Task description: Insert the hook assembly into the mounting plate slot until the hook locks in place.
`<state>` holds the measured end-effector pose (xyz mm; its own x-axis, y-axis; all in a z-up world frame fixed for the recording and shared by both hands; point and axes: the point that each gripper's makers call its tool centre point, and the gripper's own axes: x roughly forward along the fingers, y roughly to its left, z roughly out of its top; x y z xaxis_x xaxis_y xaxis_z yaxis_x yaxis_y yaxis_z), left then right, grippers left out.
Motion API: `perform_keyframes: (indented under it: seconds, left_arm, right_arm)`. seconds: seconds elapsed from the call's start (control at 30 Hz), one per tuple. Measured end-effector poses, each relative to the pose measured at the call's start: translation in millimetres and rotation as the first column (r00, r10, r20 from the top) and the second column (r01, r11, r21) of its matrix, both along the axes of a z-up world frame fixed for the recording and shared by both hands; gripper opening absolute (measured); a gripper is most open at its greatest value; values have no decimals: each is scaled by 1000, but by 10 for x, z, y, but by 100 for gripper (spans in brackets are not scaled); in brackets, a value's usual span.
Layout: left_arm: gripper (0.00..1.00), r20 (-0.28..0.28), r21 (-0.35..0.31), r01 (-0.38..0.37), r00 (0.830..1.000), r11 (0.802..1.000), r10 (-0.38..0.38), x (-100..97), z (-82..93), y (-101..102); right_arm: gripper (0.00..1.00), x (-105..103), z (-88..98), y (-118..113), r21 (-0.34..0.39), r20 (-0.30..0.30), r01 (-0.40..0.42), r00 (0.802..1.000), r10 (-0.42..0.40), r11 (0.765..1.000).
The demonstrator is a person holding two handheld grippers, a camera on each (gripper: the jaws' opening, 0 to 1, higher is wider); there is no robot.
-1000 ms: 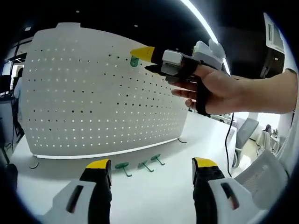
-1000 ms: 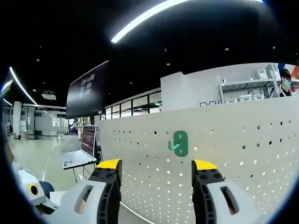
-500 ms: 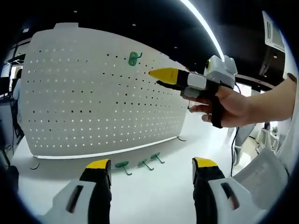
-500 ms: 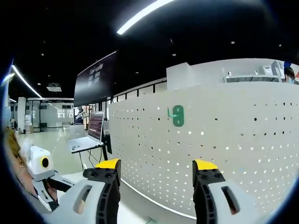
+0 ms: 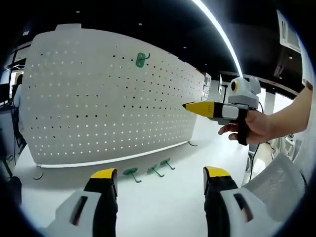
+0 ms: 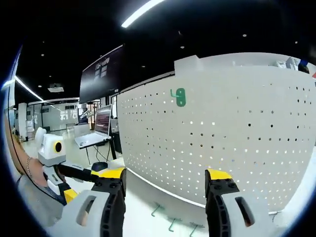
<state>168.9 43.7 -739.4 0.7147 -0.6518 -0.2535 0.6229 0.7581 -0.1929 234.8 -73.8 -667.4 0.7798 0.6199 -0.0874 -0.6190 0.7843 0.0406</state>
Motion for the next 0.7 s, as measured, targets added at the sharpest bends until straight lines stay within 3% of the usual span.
perform_keyframes:
  seconds: [0.27, 0.7]
  left_arm:
    - [73, -8, 20, 20, 1000, 1000, -20, -5, -27, -19]
    - [73, -19, 43, 49, 999, 998, -48, -59, -75, -56]
  right_arm:
    - [63, -181, -203, -186, -19, -44, 14, 999, -15, 1000]
    - [63, -328, -375, -434, -26, -92, 34, 995, -36, 999]
